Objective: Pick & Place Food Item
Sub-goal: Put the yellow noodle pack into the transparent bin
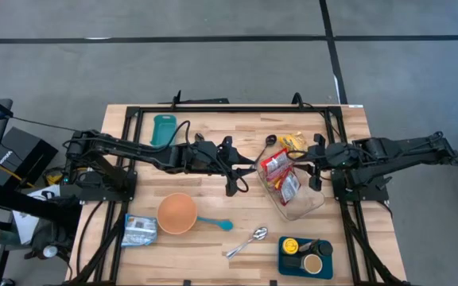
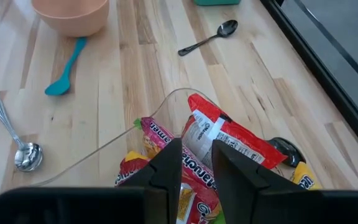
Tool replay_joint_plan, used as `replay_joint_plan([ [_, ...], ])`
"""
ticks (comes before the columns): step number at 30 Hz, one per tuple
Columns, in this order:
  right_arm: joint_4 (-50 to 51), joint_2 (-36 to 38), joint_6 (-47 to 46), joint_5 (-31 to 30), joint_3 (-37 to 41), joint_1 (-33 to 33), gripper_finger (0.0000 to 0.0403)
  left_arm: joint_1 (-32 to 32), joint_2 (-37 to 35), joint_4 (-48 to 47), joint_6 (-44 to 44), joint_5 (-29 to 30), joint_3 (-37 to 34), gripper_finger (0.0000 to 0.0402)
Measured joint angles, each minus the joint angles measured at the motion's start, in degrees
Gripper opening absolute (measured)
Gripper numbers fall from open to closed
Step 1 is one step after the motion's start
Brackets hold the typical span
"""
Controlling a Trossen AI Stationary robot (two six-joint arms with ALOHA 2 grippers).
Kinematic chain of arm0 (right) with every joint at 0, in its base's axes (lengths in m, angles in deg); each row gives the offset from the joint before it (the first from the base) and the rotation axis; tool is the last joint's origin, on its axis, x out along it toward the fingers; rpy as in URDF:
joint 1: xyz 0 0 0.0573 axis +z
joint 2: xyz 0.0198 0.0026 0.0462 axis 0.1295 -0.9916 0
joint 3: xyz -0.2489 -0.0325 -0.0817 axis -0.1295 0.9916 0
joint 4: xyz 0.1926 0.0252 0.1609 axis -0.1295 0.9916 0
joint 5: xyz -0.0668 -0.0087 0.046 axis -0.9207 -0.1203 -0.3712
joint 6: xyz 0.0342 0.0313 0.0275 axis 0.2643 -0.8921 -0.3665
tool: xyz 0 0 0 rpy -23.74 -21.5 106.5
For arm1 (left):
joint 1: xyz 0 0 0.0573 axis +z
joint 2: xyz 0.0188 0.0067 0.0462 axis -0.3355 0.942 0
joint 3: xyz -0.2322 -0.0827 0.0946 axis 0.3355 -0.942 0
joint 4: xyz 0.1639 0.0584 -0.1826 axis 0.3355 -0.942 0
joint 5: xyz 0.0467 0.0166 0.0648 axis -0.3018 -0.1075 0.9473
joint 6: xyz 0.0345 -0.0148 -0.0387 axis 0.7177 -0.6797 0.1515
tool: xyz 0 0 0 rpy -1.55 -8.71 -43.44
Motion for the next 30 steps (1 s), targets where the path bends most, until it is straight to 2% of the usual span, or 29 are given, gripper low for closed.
replay_joint_plan([
  [20,-1.4,0.1,0.0,0.0,0.0,0.0,0.0082,0.0,0.0,0.2,0.0,0.0,0.0,0.0108],
  [24,-1.4,0.1,0.0,0.0,0.0,0.0,0.0082,0.2,0.0,5.1,3.3,0.0,0.0,0.0108],
  [30,-1.4,0.1,0.0,0.0,0.0,0.0,0.0082,0.2,0.0,12.8,2.9,0.0,0.0,0.0108],
])
